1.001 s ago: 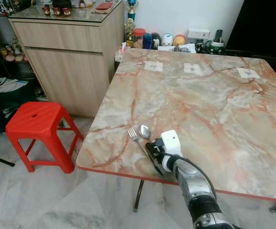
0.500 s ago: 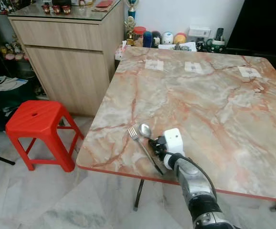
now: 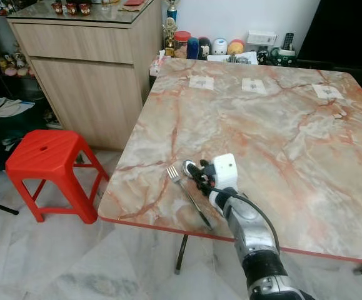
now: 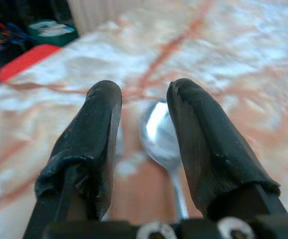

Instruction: Setting the table

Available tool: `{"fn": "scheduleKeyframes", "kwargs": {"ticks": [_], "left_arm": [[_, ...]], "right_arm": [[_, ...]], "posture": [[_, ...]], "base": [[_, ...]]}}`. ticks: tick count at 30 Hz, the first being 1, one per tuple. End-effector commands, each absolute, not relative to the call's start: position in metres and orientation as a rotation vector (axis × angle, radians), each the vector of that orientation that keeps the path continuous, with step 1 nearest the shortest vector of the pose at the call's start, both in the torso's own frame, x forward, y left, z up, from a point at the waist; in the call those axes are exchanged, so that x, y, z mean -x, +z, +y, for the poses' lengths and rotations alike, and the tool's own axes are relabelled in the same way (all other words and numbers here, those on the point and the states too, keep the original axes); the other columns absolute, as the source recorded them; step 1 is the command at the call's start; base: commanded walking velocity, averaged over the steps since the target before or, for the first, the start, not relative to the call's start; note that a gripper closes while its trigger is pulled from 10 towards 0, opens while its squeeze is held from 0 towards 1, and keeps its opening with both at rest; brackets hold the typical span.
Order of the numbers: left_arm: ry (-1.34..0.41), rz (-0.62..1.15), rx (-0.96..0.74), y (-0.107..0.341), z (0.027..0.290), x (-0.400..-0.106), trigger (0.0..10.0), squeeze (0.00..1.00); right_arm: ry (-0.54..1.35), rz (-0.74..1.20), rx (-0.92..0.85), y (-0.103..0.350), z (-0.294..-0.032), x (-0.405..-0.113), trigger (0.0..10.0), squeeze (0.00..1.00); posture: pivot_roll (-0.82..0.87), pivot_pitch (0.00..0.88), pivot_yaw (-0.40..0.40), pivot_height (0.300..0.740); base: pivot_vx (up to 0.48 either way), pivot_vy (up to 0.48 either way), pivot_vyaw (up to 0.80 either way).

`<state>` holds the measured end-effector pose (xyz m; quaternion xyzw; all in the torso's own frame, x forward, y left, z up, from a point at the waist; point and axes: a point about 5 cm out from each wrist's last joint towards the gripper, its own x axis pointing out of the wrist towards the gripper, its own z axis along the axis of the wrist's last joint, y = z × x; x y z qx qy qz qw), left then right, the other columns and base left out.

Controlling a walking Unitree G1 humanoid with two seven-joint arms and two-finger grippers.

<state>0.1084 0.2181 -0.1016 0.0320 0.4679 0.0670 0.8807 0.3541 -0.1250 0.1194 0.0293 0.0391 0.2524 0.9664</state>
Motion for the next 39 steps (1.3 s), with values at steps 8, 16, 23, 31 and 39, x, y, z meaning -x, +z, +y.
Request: {"fn": "scheduleKeyframes", "kwargs": {"ticks": [8,16,23,31,39], "left_arm": [[0.13,1.013,-0.061,-0.105,0.216,-0.099,10.0,0.0],[0.131,1.013,-0.06,-0.105,0.216,-0.099,10.0,0.0],[0.13,1.013,-0.059,-0.105,0.216,-0.1,10.0,0.0],[0.133,1.014,-0.054,-0.105,0.215,-0.099,10.0,0.0],[0.137,1.015,-0.054,-0.105,0.215,-0.099,10.0,0.0]], "right_arm": [[0.584,0.182,-0.007,0.106,-0.11,-0.347,10.0,0.0],[0.588,0.232,0.01,0.1,-0.108,-0.341,10.0,0.0],[0.617,0.241,-0.012,0.1,-0.098,-0.325,10.0,0.0],[0.605,0.255,-0.01,0.099,-0.097,-0.323,10.0,0.0],[0.572,0.253,-0.014,0.103,-0.099,-0.323,10.0,0.0]], "posture": [[0.08,0.113,-0.033,0.74],[0.07,0.113,-0.035,0.74],[0.07,0.119,-0.036,0.74],[0.07,0.128,-0.045,0.74],[0.08,0.131,-0.045,0.74]], "base": [[0.0,0.0,0.0],[0.0,0.0,0.0],[0.0,0.0,0.0],[0.0,0.0,0.0],[0.0,0.0,0.0]]}}
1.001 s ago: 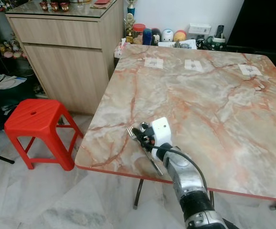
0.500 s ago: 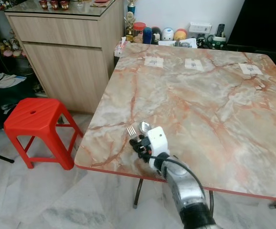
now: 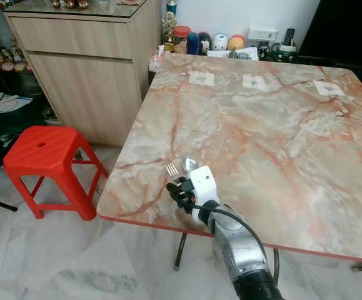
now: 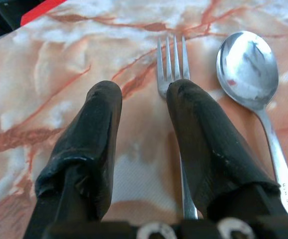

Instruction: Setting the table

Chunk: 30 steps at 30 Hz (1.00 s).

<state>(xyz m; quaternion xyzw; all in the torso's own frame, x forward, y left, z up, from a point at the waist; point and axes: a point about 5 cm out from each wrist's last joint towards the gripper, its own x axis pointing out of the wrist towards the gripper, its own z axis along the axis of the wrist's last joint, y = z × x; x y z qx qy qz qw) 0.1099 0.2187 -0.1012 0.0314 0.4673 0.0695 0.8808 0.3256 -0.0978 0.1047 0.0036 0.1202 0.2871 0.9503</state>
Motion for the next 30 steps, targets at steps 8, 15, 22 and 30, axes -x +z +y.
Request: {"fn": "scheduleKeyframes", "kwargs": {"ticks": [8,15,22,30], "left_arm": [[0.135,1.016,-0.054,-0.105,0.215,-0.099,10.0,0.0],[0.137,1.015,-0.054,-0.105,0.215,-0.099,10.0,0.0],[0.139,1.017,-0.054,-0.106,0.215,-0.098,10.0,0.0],[0.136,1.019,-0.054,-0.106,0.215,-0.098,10.0,0.0]], "right_arm": [[0.545,0.278,-0.012,0.098,-0.1,-0.321,10.0,0.0],[0.5,0.299,-0.009,0.092,-0.104,-0.322,10.0,0.0],[0.498,0.295,-0.016,0.093,-0.102,-0.323,10.0,0.0],[0.475,0.33,0.009,0.087,-0.105,-0.325,10.0,0.0]], "posture": [[0.08,0.131,-0.044,0.74],[0.08,0.133,-0.046,0.74],[0.08,0.136,-0.047,0.74],[0.08,0.136,-0.047,0.74]], "base": [[0.0,0.0,0.0],[0.0,0.0,0.0],[0.0,0.0,0.0],[0.0,0.0,0.0]]}}
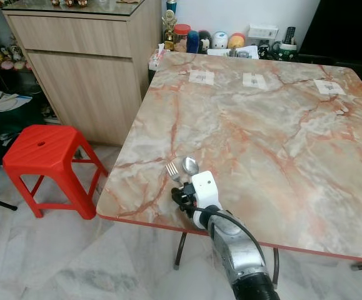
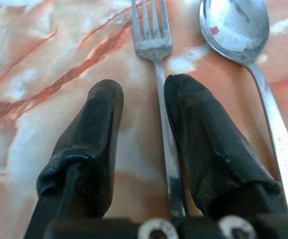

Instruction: Setting the table

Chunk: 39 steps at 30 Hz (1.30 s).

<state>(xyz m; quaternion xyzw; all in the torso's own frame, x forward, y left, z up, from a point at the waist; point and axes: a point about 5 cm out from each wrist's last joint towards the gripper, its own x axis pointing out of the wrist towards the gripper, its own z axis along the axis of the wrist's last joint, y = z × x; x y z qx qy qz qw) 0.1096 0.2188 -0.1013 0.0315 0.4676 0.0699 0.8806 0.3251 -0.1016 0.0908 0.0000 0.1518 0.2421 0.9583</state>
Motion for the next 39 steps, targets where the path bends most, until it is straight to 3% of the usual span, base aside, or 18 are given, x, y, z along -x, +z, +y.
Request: {"fn": "scheduleKeyframes", "kwargs": {"ticks": [1,18,19,20,21,39], "left_arm": [[0.136,1.019,-0.054,-0.106,0.215,-0.098,10.0,0.0],[0.129,1.024,-0.048,-0.106,0.213,-0.098,10.0,0.0],[0.128,1.025,-0.047,-0.106,0.213,-0.098,10.0,0.0],[0.127,1.026,-0.046,-0.106,0.213,-0.098,10.0,0.0],[0.126,1.027,-0.046,-0.106,0.213,-0.097,10.0,0.0],[0.117,1.033,-0.044,-0.107,0.213,-0.097,10.0,0.0]], "right_arm": [[0.472,0.331,0.008,0.086,-0.105,-0.325,10.0,0.0],[0.491,0.482,0.053,0.058,-0.109,-0.32,10.0,0.0],[0.499,0.486,0.054,0.057,-0.108,-0.319,6.0,0.0],[0.505,0.486,0.053,0.056,-0.108,-0.319,1.2,0.0],[0.508,0.484,0.051,0.056,-0.107,-0.318,0.0,0.0],[0.529,0.44,0.057,0.062,-0.105,-0.322,0.0,0.0]], "posture": [[0.08,0.138,-0.048,0.74],[0.08,0.136,-0.052,0.74],[0.08,0.135,-0.052,0.74],[0.08,0.134,-0.053,0.74],[0.08,0.132,-0.052,0.74],[0.08,0.132,-0.053,0.74]], "base": [[0.0,0.0,0.0],[0.0,0.0,0.0],[0.0,0.0,0.0],[0.0,0.0,0.0],[0.0,0.0,0.0],[0.0,0.0,0.0]]}}
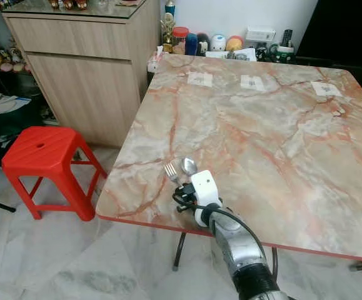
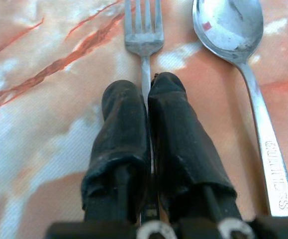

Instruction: Setting the table

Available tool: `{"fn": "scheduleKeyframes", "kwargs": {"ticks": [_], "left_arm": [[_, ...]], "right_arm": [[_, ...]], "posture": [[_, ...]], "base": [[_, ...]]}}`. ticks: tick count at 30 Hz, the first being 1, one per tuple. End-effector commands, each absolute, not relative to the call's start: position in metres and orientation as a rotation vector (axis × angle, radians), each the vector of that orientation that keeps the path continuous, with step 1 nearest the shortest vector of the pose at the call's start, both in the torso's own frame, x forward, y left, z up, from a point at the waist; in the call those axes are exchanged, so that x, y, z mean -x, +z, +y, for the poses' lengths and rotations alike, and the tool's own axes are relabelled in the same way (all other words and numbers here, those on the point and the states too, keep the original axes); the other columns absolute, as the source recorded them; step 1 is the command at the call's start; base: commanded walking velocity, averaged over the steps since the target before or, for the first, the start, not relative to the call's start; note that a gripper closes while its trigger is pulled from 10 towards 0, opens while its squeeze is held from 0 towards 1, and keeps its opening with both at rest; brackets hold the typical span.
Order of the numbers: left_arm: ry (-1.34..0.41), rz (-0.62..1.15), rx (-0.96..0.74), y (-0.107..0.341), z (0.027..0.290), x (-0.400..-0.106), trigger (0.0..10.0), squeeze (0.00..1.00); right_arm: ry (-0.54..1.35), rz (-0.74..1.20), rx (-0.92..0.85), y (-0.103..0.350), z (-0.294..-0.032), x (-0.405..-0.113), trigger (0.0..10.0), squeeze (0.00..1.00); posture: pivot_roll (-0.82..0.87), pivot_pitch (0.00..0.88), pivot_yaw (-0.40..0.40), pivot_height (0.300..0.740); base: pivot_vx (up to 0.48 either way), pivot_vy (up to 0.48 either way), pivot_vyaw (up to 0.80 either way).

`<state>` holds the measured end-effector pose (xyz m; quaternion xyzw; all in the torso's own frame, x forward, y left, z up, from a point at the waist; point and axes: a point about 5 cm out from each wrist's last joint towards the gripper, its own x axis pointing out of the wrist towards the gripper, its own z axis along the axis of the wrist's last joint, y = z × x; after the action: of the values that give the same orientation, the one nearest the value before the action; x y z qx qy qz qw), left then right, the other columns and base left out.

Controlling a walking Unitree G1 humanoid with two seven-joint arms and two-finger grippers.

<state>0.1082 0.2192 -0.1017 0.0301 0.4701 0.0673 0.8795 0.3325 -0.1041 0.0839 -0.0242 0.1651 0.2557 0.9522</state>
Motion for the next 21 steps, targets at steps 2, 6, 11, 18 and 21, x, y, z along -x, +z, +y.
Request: {"fn": "scheduleKeyframes", "kwargs": {"ticks": [2,6,11,18,21], "left_arm": [[0.117,1.033,-0.044,-0.107,0.213,-0.097,10.0,0.0],[0.116,1.034,-0.044,-0.107,0.213,-0.097,10.0,0.0],[0.115,1.035,-0.047,-0.107,0.213,-0.097,10.0,0.0],[0.117,1.037,-0.053,-0.107,0.213,-0.096,10.0,0.0],[0.117,1.038,-0.056,-0.107,0.213,-0.096,10.0,0.0]], "right_arm": [[0.533,0.434,0.061,0.063,-0.104,-0.322,0.0,0.0],[0.535,0.428,0.073,0.064,-0.105,-0.322,0.0,0.0],[0.534,0.414,0.089,0.065,-0.105,-0.323,0.0,0.0],[0.459,0.224,0.041,0.089,-0.106,-0.331,0.0,0.0],[0.406,0.122,0.027,0.103,-0.11,-0.334,0.0,0.0]], "posture": [[0.08,0.132,-0.053,0.74],[0.08,0.133,-0.054,0.74],[0.08,0.135,-0.054,0.74],[0.08,0.137,-0.054,0.74],[0.08,0.137,-0.053,0.74]], "base": [[0.0,0.0,0.0],[0.0,0.0,0.0],[0.0,0.0,0.0],[0.0,0.0,0.0],[0.0,0.0,0.0]]}}
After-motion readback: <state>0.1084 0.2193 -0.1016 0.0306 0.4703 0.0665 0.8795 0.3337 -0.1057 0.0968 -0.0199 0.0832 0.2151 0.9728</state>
